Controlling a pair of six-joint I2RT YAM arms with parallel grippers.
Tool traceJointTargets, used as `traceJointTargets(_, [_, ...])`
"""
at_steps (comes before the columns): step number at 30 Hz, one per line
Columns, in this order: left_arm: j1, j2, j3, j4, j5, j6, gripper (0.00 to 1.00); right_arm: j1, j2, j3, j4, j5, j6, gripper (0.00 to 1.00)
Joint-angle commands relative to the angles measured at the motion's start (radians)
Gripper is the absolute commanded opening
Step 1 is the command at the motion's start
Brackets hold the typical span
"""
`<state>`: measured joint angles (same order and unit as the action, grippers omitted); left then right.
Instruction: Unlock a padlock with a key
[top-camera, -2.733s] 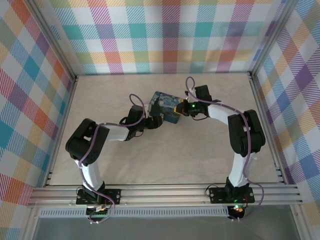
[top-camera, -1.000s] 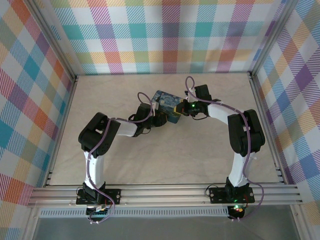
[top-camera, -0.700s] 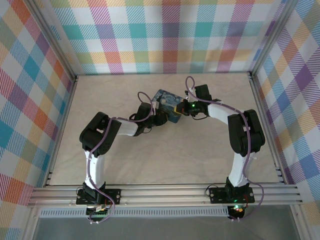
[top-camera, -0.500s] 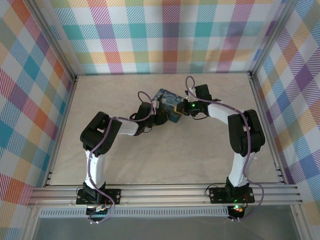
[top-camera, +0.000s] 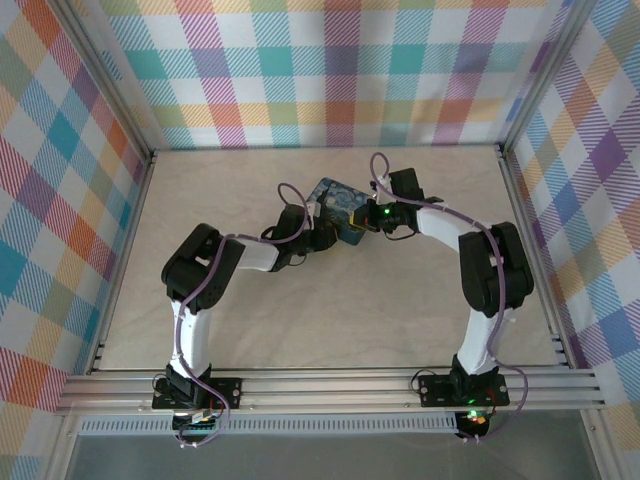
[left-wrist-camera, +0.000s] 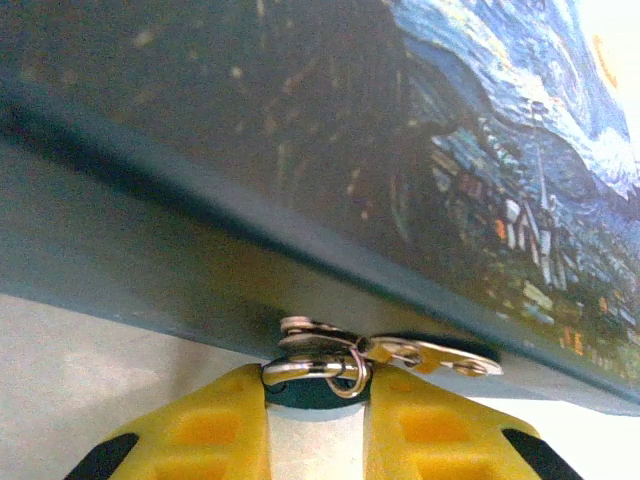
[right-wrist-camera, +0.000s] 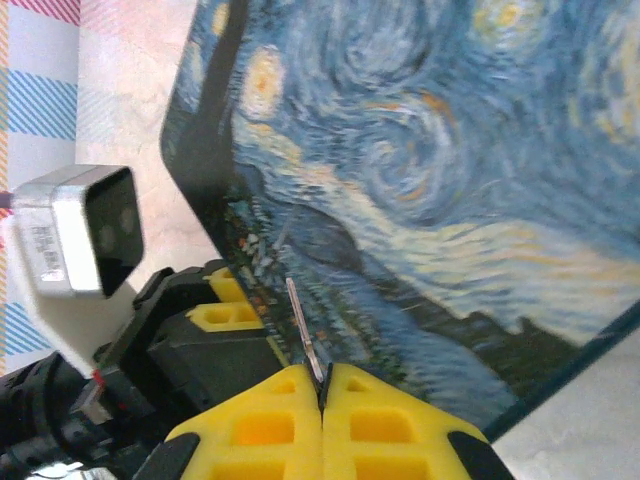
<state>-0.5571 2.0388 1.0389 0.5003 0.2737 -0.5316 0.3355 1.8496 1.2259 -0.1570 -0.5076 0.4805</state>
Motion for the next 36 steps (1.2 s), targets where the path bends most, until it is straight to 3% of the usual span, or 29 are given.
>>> traceJointTargets(1, [-0.013,-0.045,-0.004,-0.012,0.027,-0.004,0.20,0.008,-0.105,-0.028,-0.045,0.019,-0.076,0.02])
traceJointTargets(16, [-0.028,-0.152,-0.028,-0.131,0.038,-0.147,0.18,0.052,-0.386,-0.362,-0.021,0.090,-0.297,0.02])
traceJointTargets(36, [-0.059,-0.225,-0.045,-0.208,0.072,-0.241,0.17,0.203,-0.300,-0.525,0.292,0.247,-0.313,0.02])
